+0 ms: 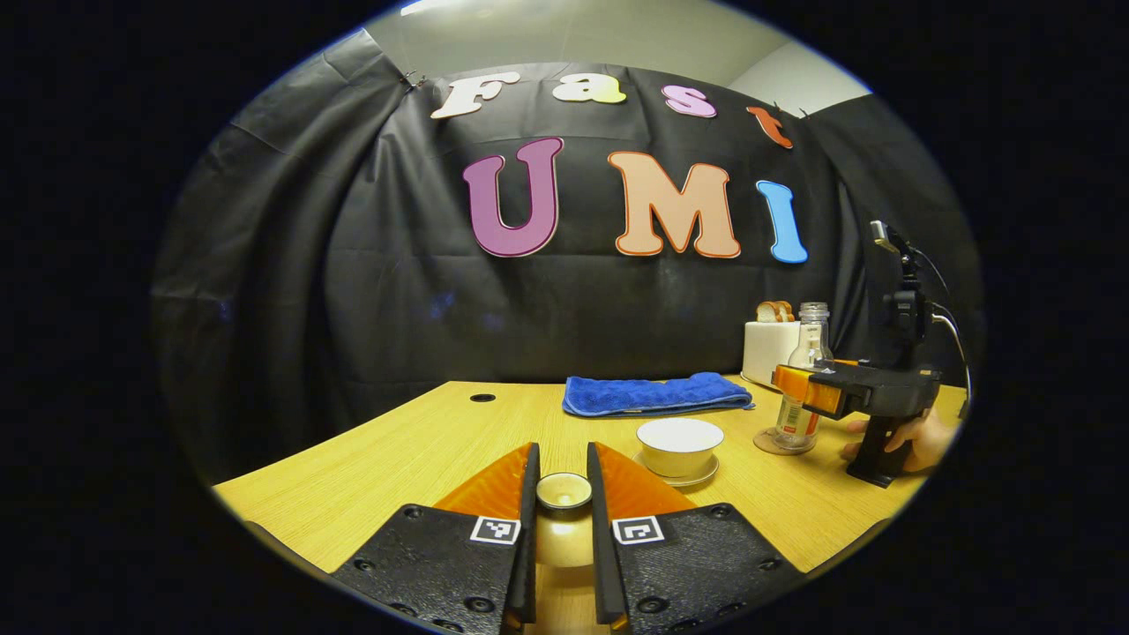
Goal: Open the teacup lid with one hand, grasp the water bottle and pour water into the teacup with the other hand; after pouring, place the water bottle on the coaster and then close the teacup lid.
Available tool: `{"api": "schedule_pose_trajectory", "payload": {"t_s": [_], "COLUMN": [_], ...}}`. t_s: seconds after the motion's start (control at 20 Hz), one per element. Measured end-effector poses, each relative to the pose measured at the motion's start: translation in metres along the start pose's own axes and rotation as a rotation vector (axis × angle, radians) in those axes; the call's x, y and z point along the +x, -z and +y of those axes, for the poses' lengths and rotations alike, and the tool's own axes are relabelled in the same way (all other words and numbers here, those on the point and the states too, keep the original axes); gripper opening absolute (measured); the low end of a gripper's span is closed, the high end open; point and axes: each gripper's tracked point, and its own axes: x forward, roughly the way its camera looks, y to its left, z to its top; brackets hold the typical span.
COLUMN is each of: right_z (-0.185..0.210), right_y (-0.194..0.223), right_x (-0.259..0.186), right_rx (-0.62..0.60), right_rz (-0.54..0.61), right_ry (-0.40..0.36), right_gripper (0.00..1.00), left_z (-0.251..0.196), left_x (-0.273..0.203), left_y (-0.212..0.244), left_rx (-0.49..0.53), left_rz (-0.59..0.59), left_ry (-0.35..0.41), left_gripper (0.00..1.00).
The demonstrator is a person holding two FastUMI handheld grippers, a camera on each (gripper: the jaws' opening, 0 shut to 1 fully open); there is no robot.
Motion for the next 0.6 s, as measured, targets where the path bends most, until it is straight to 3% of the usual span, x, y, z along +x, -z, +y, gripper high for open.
{"api": "schedule_pose_trajectory", "payload": {"t_s": [0.25,0.6], "right_z": [-0.003,-0.006], "right_y": [0.000,-0.003], "right_x": [-0.020,-0.077], "right_rx": [0.000,0.006], "right_rz": [-0.001,-0.005], "right_ry": [0.022,-0.070], "right_gripper": [0.99,0.99], "left_z": [0.002,-0.007], "left_x": [-0.001,0.018], "left_y": [0.000,0.000], "left_rx": [-0.001,-0.004], "left_rz": [-0.001,0.000], "left_ry": [-0.014,-0.025], "left_gripper": [0.25,0.23]}}
